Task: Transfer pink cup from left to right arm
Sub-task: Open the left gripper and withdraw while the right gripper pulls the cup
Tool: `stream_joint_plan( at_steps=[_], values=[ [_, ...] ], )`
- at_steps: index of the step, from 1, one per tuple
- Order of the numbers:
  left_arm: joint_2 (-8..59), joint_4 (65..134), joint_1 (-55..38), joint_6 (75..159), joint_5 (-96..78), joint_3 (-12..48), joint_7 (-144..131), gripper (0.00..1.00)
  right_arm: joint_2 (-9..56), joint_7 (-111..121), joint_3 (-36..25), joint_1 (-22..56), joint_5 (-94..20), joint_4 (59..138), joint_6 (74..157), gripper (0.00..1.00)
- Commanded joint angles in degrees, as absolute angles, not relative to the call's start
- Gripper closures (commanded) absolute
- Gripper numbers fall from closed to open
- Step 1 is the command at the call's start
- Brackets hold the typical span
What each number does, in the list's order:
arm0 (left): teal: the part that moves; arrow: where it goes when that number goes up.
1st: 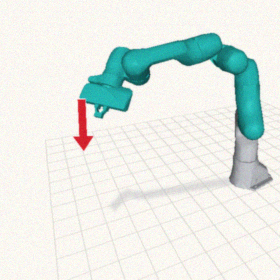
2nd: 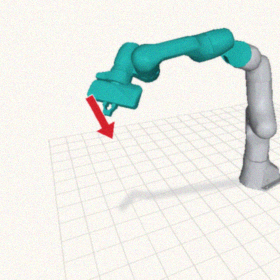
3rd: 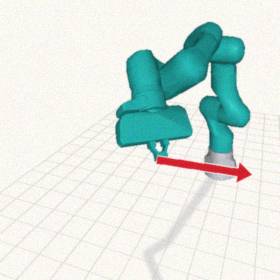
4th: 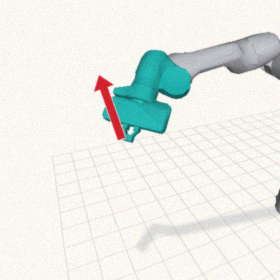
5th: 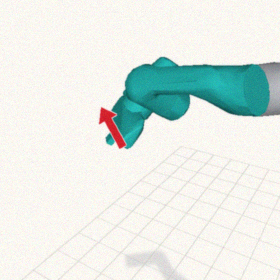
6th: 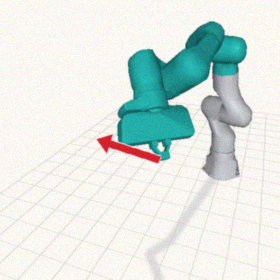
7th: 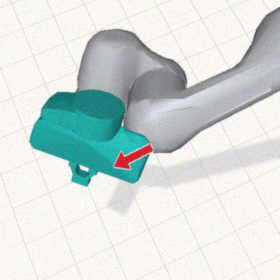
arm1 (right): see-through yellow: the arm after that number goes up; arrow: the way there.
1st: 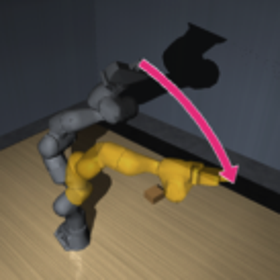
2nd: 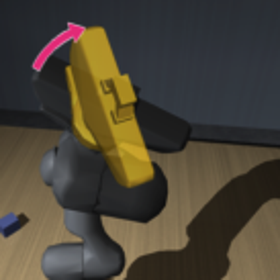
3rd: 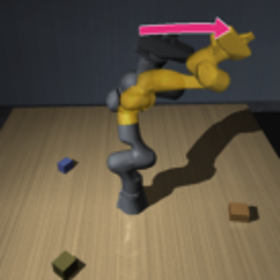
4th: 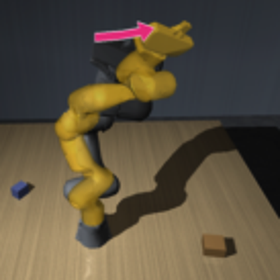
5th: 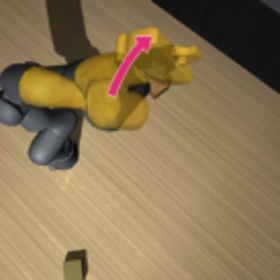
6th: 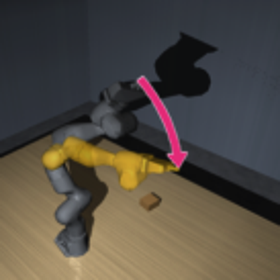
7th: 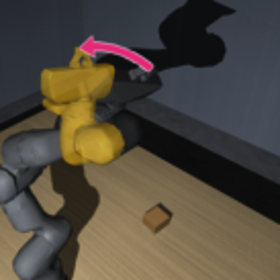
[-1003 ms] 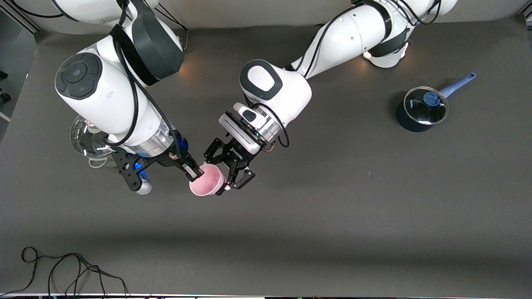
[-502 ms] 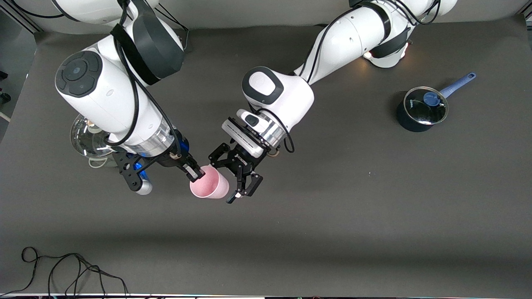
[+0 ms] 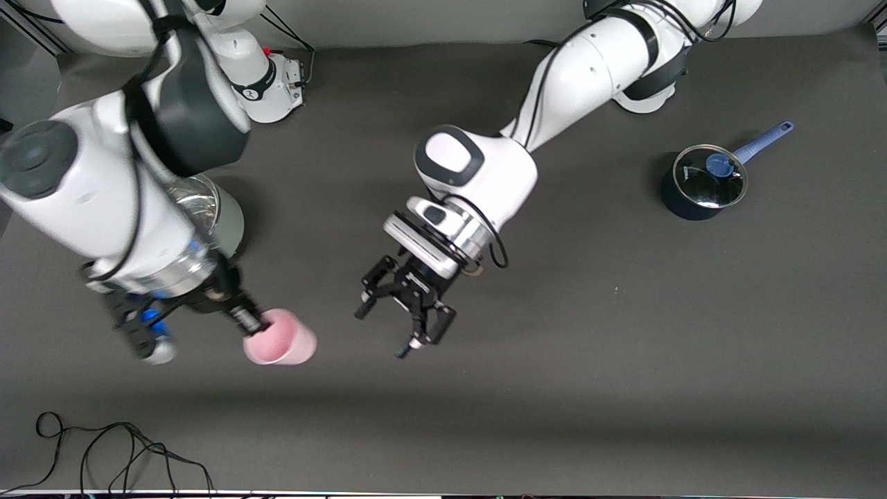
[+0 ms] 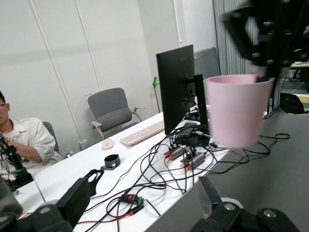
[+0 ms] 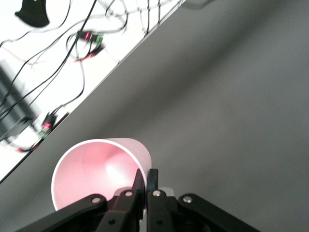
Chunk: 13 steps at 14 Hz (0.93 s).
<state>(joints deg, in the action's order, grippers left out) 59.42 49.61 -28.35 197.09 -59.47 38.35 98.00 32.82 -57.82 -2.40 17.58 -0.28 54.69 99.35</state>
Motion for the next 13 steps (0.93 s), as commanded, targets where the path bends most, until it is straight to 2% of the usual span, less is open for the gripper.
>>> stream_joint_plan(
  at_steps=[1,6,8,10,13],
  values=[
    [58.8,50.7,-22.6,189.0,-58.4,38.1,96.5,0.00,33.2,-50.3,-4.9,15.5,1.5,53.7,98.4,1.00],
    [58.6,54.6,-6.9,166.9,-57.9,38.1,97.2,0.00,31.7,-28.1,-5.0,5.5,1.4,54.7,97.1,1.00],
    [58.0,58.8,2.8,153.4,-57.9,38.4,97.2,0.00,30.7,-19.3,-5.1,2.9,1.1,56.1,95.5,1.00],
    [57.9,61.8,11.6,138.9,-57.7,38.0,97.4,0.00,28.1,-9.1,-5.1,1.8,0.9,59.7,93.4,1.00],
    [56.8,67.5,23.7,126.3,-48.6,37.8,96.5,0.00,24.5,4.6,-5.1,1.4,0.7,66.3,92.2,1.00]
  ],
)
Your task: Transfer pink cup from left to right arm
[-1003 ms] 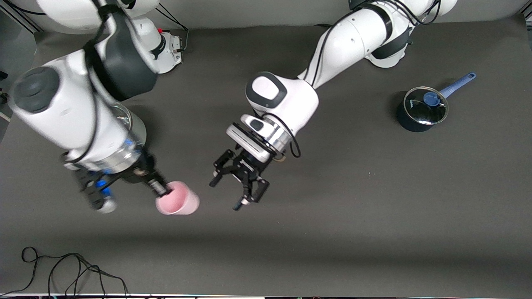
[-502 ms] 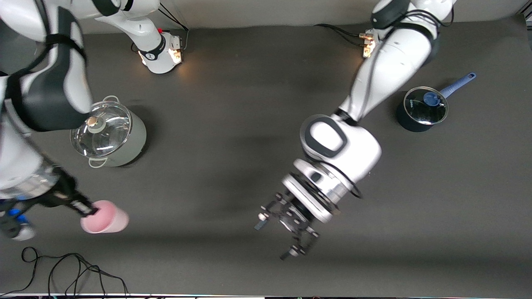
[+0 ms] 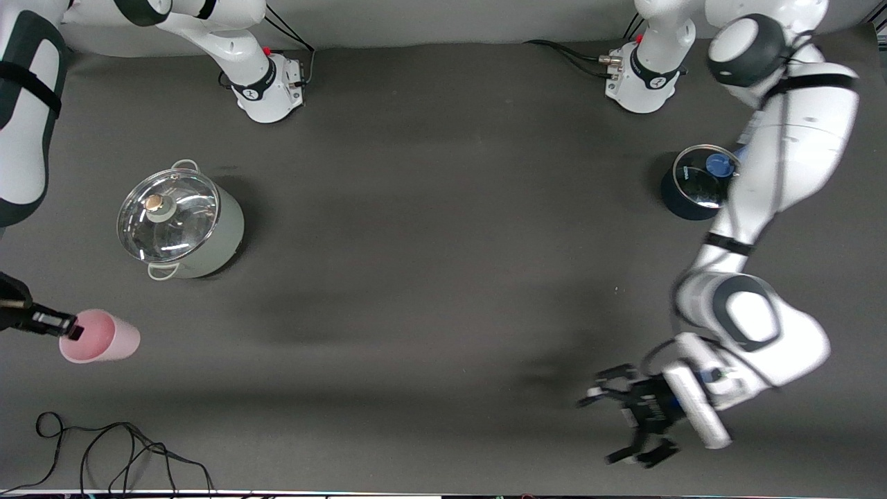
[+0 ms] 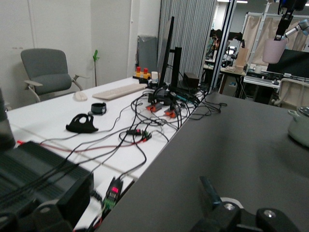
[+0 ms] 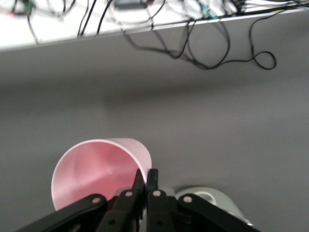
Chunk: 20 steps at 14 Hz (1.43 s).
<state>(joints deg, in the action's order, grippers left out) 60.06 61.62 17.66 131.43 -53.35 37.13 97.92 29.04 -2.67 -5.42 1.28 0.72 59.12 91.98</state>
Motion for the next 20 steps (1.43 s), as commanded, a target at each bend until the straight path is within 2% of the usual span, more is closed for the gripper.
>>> stream_joint_plan(
  at_steps=[1,4,7,9,11,16,20],
  values=[
    [56.5,67.8,27.5,121.4,-43.4,37.8,95.4,0.00,24.0,7.3,-5.1,1.4,0.6,68.6,92.7,1.00],
    [53.8,66.5,36.4,105.7,-25.1,38.4,85.6,0.00,23.9,11.5,-5.2,1.3,-1.0,73.5,96.7,1.00],
    [45.2,66.6,43.0,91.5,-15.5,37.4,79.0,0.00,22.6,12.0,-5.2,1.1,-1.7,84.4,109.5,1.00],
    [37.9,67.0,44.6,85.9,-6.7,37.2,73.9,0.00,21.8,12.1,-5.3,1.1,-3.9,93.5,120.6,1.00],
    [33.5,67.0,45.0,82.4,-4.7,34.8,70.4,0.00,21.8,15.5,-5.5,0.9,-6.1,98.9,126.5,1.00],
    [24.0,67.0,44.7,73.8,2.8,34.3,50.3,0.00,26.2,22.3,-5.5,-0.5,-11.8,100.1,131.1,1.00],
    [21.4,66.7,44.1,71.0,3.6,35.0,31.6,0.00,31.4,22.1,-5.4,-0.3,-11.7,99.8,138.8,1.00]
  ],
)
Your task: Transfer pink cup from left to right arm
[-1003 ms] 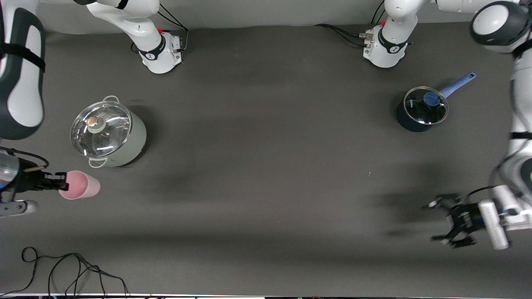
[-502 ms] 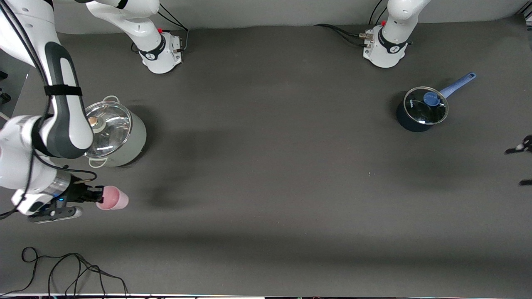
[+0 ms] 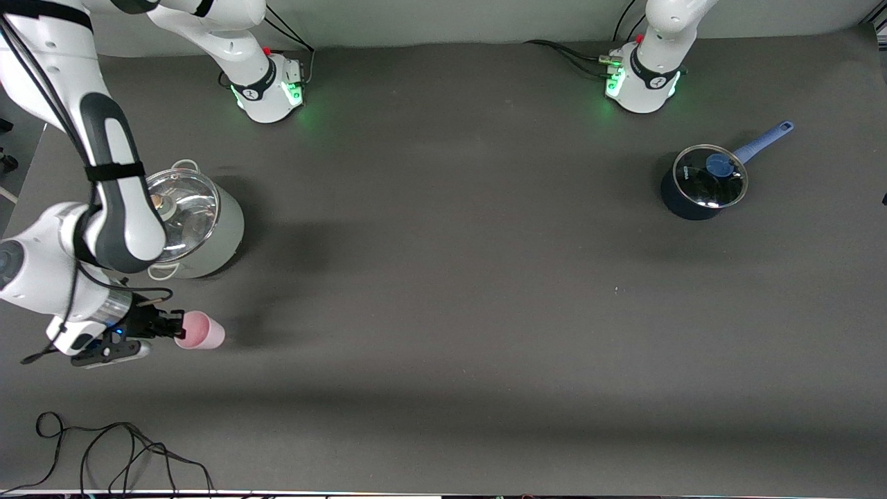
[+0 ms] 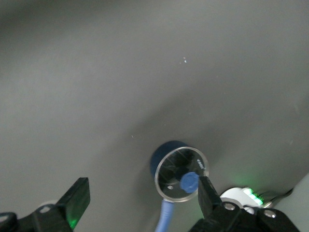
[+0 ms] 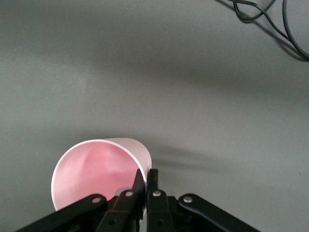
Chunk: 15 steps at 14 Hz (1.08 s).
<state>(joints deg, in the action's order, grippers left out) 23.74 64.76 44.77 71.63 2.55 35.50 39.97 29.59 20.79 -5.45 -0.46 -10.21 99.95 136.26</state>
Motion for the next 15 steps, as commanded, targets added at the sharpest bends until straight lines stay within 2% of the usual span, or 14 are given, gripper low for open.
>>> stream_joint_plan(
  at_steps=[1,7,11,12,13,15],
  values=[
    [21.1,66.7,43.6,71.0,3.2,35.1,26.9,0.00,32.4,22.1,-5.4,-0.1,-11.4,99.2,139.0,1.00],
    [20.9,67.0,37.8,67.7,3.6,34.9,10.0,0.00,34.8,21.9,-5.4,0.5,-11.0,99.0,141.7,1.00],
    [20.8,66.8,37.0,67.3,3.6,35.0,9.9,0.00,35.2,21.8,-5.4,0.4,-9.0,98.4,141.7,1.00],
    [21.0,66.5,36.9,67.5,3.7,35.0,9.9,0.00,35.2,21.8,-5.4,0.4,-9.0,98.3,141.6,0.95],
    [21.0,66.5,36.9,67.5,3.7,34.9,9.9,0.00,35.2,21.8,-5.4,0.2,-8.9,98.3,141.6,0.77],
    [20.9,66.6,37.0,67.3,3.6,34.8,10.2,0.00,34.4,21.7,-5.5,-0.1,-8.9,98.4,141.1,0.13]
  ],
)
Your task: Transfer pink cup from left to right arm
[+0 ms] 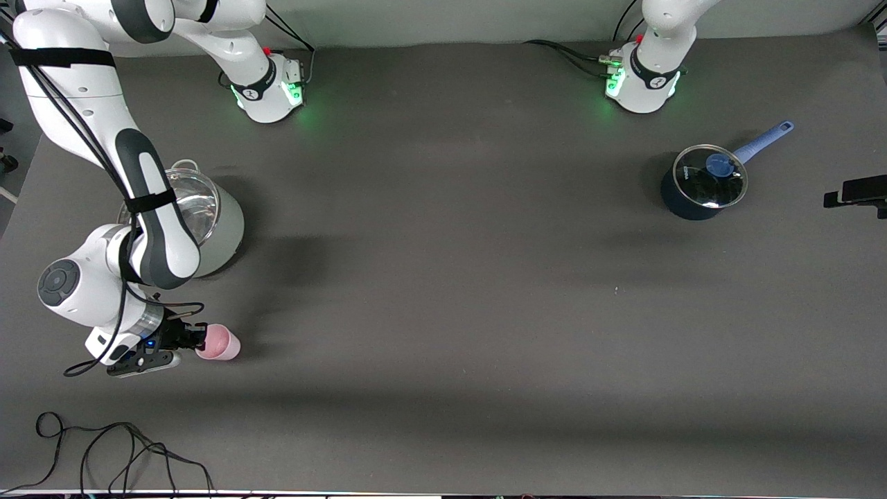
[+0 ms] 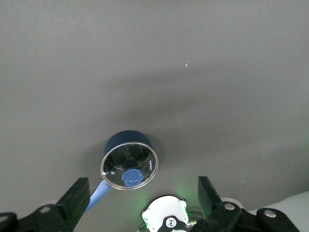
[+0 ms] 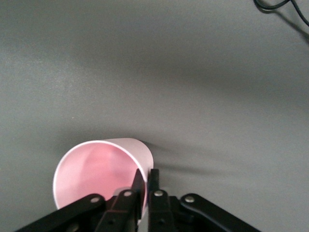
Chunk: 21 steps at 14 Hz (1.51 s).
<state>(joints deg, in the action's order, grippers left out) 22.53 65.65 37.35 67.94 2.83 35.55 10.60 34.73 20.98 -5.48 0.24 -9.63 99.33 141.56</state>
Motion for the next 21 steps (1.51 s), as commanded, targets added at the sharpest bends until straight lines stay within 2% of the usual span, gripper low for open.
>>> stream_joint_plan(
  at_steps=[1,3,7,10,12,13,16,17,21],
  values=[
    [20.7,66.5,36.2,67.5,3.7,34.1,10.3,0.00,34.2,21.6,-5.5,-0.1,-8.9,98.4,141.0,0.05],
    [20.4,66.4,30.7,67.5,5.4,29.8,10.3,0.00,34.2,21.7,-5.8,-0.1,-8.9,98.4,141.0,0.04],
    [17.8,66.4,9.2,67.8,4.1,6.7,12.4,0.00,33.6,21.9,-6.1,0.2,-8.8,98.9,140.5,0.02],
    [16.5,68.2,-5.0,68.9,0.3,-9.5,12.4,0.00,29.8,21.8,-7.4,0.6,-4.9,98.5,131.9,0.02],
    [13.7,73.3,-13.1,72.7,-1.9,-19.2,12.4,0.00,25.1,21.6,-7.4,0.7,-2.8,97.7,123.6,0.02],
    [10.9,77.6,-14.9,76.1,-1.9,-20.9,12.4,0.00,22.9,21.6,-7.4,0.7,-1.9,96.7,119.7,0.01],
    [0.4,93.7,-14.6,88.6,-1.8,-20.8,12.4,0.00,18.6,21.5,-7.4,0.7,-0.9,91.4,107.7,0.01],
    [-1.3,96.7,-13.7,91.0,-1.8,-20.4,12.4,0.00,17.1,21.5,-7.3,0.6,-1.1,89.6,104.3,0.01],
    [-1.1,97.5,-4.9,91.8,4.4,-8.4,12.5,0.00,9.1,11.8,-7.2,0.7,-1.2,88.9,97.9,0.01]
  ],
)
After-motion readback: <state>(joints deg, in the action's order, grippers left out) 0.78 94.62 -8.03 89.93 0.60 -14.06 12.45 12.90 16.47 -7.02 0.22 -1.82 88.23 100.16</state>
